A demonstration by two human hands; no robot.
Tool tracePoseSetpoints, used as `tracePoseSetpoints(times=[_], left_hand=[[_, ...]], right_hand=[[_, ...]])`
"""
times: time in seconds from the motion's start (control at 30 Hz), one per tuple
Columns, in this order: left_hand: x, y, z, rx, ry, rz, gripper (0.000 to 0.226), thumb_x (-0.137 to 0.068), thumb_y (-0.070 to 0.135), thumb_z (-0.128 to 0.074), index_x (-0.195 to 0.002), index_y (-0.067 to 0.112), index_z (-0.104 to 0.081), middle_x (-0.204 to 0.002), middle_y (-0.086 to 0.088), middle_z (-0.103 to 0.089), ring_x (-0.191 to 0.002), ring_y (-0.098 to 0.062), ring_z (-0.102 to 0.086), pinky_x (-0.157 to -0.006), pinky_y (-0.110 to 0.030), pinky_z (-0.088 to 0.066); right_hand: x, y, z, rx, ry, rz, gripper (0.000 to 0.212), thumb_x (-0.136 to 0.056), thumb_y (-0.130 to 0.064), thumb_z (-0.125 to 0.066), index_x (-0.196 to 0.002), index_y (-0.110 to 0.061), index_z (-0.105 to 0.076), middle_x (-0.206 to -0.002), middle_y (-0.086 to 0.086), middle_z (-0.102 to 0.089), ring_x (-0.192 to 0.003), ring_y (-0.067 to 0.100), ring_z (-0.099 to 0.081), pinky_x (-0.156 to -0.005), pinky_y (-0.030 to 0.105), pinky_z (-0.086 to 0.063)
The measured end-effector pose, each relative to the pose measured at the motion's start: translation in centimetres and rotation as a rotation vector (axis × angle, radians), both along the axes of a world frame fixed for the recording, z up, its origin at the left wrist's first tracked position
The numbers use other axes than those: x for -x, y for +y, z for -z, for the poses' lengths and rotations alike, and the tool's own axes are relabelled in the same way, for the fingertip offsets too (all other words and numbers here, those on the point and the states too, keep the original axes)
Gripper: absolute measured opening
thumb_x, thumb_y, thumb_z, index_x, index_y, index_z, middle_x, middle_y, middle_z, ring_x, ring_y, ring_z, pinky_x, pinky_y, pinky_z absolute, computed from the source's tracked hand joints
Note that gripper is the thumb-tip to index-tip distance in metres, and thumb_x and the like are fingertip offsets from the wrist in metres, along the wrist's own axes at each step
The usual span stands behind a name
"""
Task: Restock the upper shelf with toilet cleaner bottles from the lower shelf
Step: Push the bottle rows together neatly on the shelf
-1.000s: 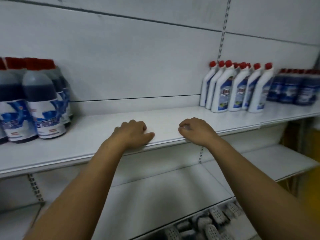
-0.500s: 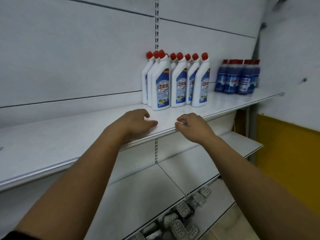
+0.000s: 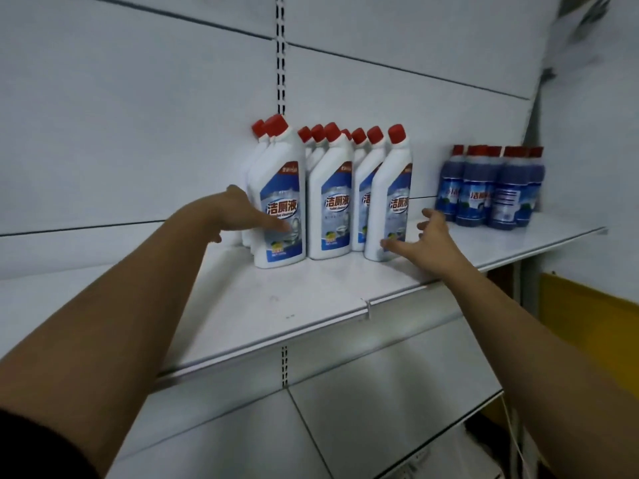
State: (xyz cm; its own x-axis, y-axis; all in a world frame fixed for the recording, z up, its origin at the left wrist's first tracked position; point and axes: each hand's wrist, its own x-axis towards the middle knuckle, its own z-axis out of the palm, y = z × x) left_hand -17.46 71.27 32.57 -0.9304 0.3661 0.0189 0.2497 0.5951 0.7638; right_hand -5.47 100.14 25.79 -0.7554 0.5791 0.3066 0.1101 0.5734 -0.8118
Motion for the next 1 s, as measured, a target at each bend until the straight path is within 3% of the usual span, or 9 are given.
tracePoseSetpoints(times=[0.07, 0.1, 0.17, 0.27, 0.47, 0.6, 0.7, 0.87, 1.0], left_hand=[[0.5, 0.3, 0.7, -0.055, -0.053, 0.040, 0.134, -0.017, 0.063, -0.091, -0.136, 0.024, -0.043, -0.136, -0.003, -0.055, -0.125, -0.032, -0.052, -0.104, -0.063, -0.039], [0.4, 0.5, 0.9, -0.088, -0.083, 0.063, 0.132, -0.014, 0.060, -0.092, -0.133, 0.026, -0.047, -0.132, -0.001, -0.058, -0.123, -0.032, -0.054, -0.105, -0.064, -0.038], [0.2, 0.9, 1.3, -0.161, -0.133, 0.088, 0.107, -0.031, 0.047, -0.094, -0.128, 0.025, -0.054, -0.127, -0.002, -0.063, -0.121, -0.031, -0.056, -0.106, -0.063, -0.038], [0.0, 1.6, 1.7, -0.256, -0.139, 0.059, 0.080, -0.046, 0.032, -0.090, -0.120, 0.024, -0.061, -0.119, -0.003, -0.069, -0.111, -0.029, -0.065, -0.101, -0.059, -0.045], [-0.3, 3.2, 3.5, -0.482, -0.094, -0.015, 0.067, -0.055, 0.014, -0.088, -0.118, 0.013, -0.064, -0.110, -0.009, -0.073, -0.101, -0.030, -0.071, -0.084, -0.052, -0.058], [-0.6, 4.7, 4.6, -0.577, -0.049, -0.049, 0.045, -0.071, -0.004, -0.078, -0.111, 0.010, -0.062, -0.104, -0.010, -0.072, -0.097, -0.027, -0.069, -0.074, -0.037, -0.062], [-0.9, 5.6, 5.1, -0.620, -0.033, -0.090, 0.046, -0.070, -0.006, -0.076, -0.109, 0.012, -0.061, -0.102, -0.008, -0.071, -0.098, -0.027, -0.068, -0.078, -0.037, -0.059], [-1.3, 5.6, 5.8, -0.634, -0.020, -0.074, 0.039, -0.077, -0.008, -0.072, -0.105, 0.017, -0.060, -0.087, 0.003, -0.076, -0.084, -0.015, -0.074, -0.064, -0.026, -0.059], [-1.4, 5.6, 6.2, -0.666, -0.021, -0.085, 0.049, -0.070, -0.002, -0.077, -0.113, 0.015, -0.060, -0.099, -0.003, -0.074, -0.091, -0.019, -0.072, -0.068, -0.029, -0.060]], right_hand=[[1.1, 1.6, -0.1, 0.088, -0.026, -0.091, 0.111, -0.073, -0.033, -0.084, -0.153, -0.019, -0.009, -0.157, 0.011, -0.027, -0.139, 0.030, -0.037, -0.112, 0.045, -0.032], [1.6, 2.2, -0.2, 0.103, -0.042, -0.135, 0.113, -0.072, -0.032, -0.085, -0.154, -0.022, -0.007, -0.158, 0.010, -0.027, -0.139, 0.030, -0.037, -0.112, 0.046, -0.032], [2.8, 3.7, -0.5, 0.106, -0.077, -0.235, 0.119, -0.068, -0.032, -0.088, -0.154, -0.028, -0.005, -0.157, 0.007, -0.030, -0.136, 0.028, -0.041, -0.111, 0.047, -0.033], [4.7, 5.2, -1.1, 0.094, -0.105, -0.385, 0.128, -0.048, -0.037, -0.093, -0.150, -0.028, -0.016, -0.146, 0.001, -0.046, -0.124, 0.021, -0.052, -0.111, 0.047, -0.039], [7.5, 7.0, -0.8, 0.157, -0.038, -0.665, 0.120, -0.036, -0.031, -0.099, -0.139, -0.021, -0.037, -0.128, -0.003, -0.063, -0.116, 0.016, -0.062, -0.107, 0.045, -0.045], [8.0, 7.6, 0.1, 0.144, 0.028, -0.749, 0.112, -0.036, -0.041, -0.100, -0.134, -0.024, -0.047, -0.125, -0.005, -0.067, -0.115, 0.015, -0.064, -0.105, 0.044, -0.047], [7.8, 7.7, 0.4, 0.109, 0.050, -0.764, 0.101, -0.039, -0.043, -0.096, -0.128, -0.026, -0.051, -0.121, -0.008, -0.068, -0.111, 0.010, -0.065, -0.104, 0.038, -0.048], [7.8, 8.1, 0.8, 0.059, 0.045, -0.778, 0.111, -0.036, -0.053, -0.096, -0.132, -0.025, -0.048, -0.124, -0.009, -0.067, -0.112, 0.010, -0.065, -0.104, 0.040, -0.049], [8.0, 7.8, 0.9, 0.042, 0.066, -0.740, 0.115, -0.035, -0.058, -0.094, -0.133, -0.024, -0.045, -0.123, -0.009, -0.066, -0.110, 0.009, -0.064, -0.103, 0.037, -0.049]])
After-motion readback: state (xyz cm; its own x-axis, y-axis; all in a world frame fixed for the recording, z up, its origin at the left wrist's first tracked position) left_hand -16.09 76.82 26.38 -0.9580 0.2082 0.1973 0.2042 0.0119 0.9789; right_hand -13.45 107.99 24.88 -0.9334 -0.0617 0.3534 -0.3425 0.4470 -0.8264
